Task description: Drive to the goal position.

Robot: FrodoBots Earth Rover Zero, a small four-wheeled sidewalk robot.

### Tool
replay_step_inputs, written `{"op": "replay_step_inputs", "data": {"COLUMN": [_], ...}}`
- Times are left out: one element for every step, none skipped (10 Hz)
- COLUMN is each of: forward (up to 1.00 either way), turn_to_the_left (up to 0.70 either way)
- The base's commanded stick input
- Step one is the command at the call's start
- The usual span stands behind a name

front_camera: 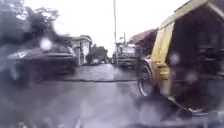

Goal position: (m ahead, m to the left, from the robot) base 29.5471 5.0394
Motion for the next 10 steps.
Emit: {"op": "replay_step_inputs", "data": {"forward": [1.00, 1.00, 1.00, 1.00, 1.00, 1.00, 1.00, 1.00, 1.00, 1.00], "turn_to_the_left": [0.00, 0.00, 0.00, 0.00, 0.00, 0.00, 0.00, 0.00, 0.00, 0.27]}}
